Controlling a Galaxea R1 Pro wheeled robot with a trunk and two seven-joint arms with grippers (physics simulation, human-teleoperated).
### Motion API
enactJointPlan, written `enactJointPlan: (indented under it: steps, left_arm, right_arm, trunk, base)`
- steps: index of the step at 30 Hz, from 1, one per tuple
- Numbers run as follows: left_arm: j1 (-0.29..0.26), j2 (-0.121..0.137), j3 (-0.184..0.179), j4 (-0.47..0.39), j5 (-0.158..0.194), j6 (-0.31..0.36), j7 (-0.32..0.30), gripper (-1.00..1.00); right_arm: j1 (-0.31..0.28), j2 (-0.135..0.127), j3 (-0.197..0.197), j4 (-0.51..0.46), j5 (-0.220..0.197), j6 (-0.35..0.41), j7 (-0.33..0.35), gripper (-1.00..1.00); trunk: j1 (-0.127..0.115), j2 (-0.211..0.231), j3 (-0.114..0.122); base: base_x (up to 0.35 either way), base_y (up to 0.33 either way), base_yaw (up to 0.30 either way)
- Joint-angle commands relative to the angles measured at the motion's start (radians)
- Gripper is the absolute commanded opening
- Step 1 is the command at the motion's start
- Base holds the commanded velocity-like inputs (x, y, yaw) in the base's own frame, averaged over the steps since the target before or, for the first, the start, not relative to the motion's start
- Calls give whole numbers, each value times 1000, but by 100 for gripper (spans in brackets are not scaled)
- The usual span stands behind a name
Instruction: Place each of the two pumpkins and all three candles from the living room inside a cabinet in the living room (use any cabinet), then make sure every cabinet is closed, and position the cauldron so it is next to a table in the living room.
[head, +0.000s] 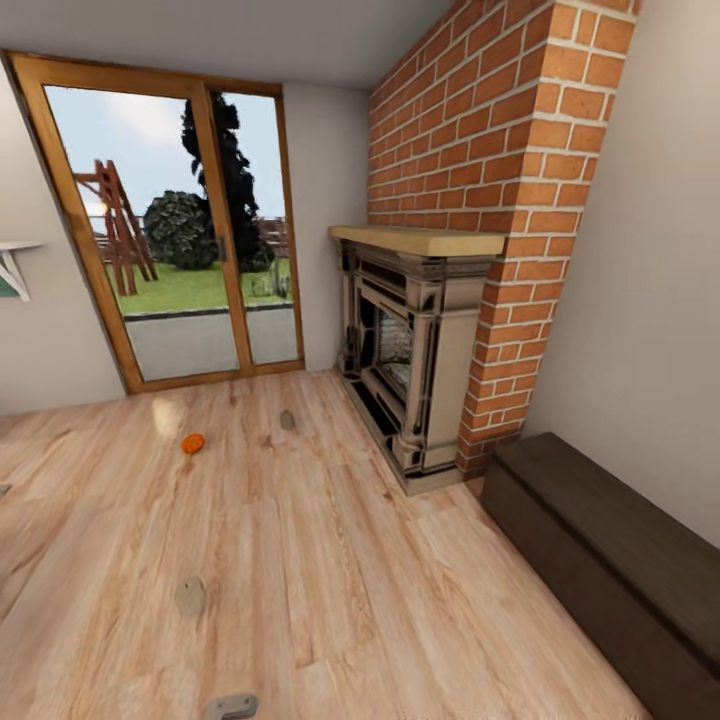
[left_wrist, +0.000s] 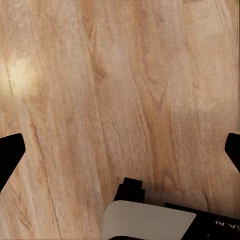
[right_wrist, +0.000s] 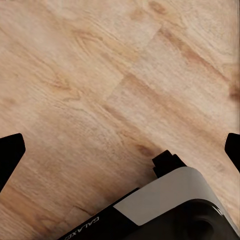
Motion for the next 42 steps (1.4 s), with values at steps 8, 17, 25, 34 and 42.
enactJointPlan:
  steps: [8,17,25,34,42]
  left_arm:
    - [1,-1,1,0,1,0,-1,100]
    - [1,-2,1,0,1,0,-1,100]
    - [1,-2,1,0,1,0,-1,100]
    - [1,-2,1,0,1,0,-1,100]
    - [1,-2,1,0,1,0,-1,100]
  right_arm:
    - [0,1,0,0,0,1,-1,100]
    - [0,0,0,0,-1,1,2,100]
    - [0,0,0,0,-1,1,2,100]
    - [0,0,0,0,-1,1,2,100]
    - [0,0,0,0,-1,1,2,100]
  trunk:
    - [0,0,0]
    - [0,0,0]
    - [0,0,0]
    - [0,0,0]
    - [0,0,2]
  base:
    - [0,0,-250]
    - [-92,23,-250]
    - [-206,128,-275]
    - [30,65,-279]
    - [14,4,-279]
